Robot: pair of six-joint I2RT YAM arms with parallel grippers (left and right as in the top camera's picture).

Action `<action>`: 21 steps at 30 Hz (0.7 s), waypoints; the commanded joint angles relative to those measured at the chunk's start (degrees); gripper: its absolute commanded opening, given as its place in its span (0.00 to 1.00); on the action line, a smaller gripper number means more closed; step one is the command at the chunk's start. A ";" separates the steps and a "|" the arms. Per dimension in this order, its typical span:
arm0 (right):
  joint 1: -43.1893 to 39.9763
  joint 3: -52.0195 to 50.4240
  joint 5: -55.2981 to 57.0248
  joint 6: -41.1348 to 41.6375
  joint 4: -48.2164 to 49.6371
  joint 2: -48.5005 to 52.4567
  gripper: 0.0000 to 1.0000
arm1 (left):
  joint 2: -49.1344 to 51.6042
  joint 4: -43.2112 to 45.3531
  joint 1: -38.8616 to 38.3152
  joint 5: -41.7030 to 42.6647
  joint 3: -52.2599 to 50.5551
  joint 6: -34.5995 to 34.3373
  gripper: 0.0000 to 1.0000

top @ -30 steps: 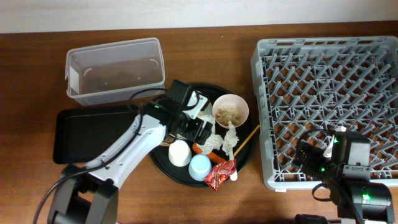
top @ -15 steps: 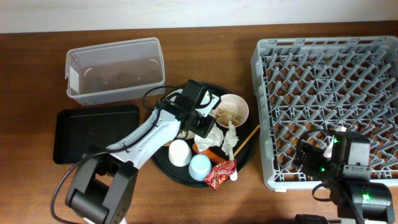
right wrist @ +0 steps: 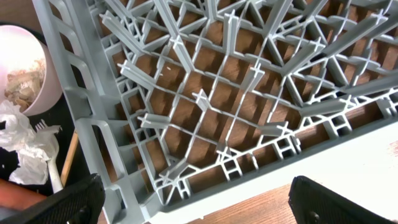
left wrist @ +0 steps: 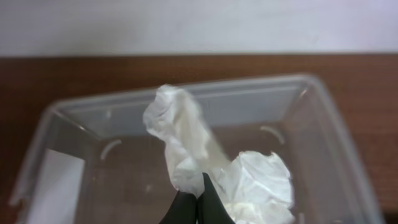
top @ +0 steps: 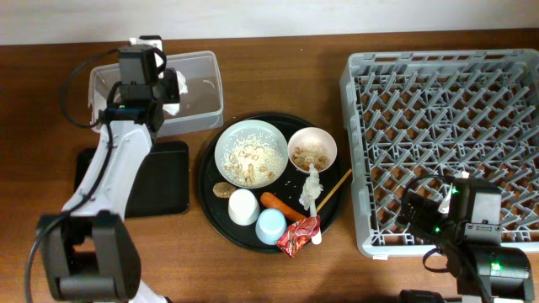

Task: Sort waste into correct bins and load items into the dishwasher rack

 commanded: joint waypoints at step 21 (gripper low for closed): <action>0.24 1.25 2.21 3.72 -1.05 -0.28 0.98 | 8.61 -24.37 -41.40 15.28 1.27 -10.27 0.79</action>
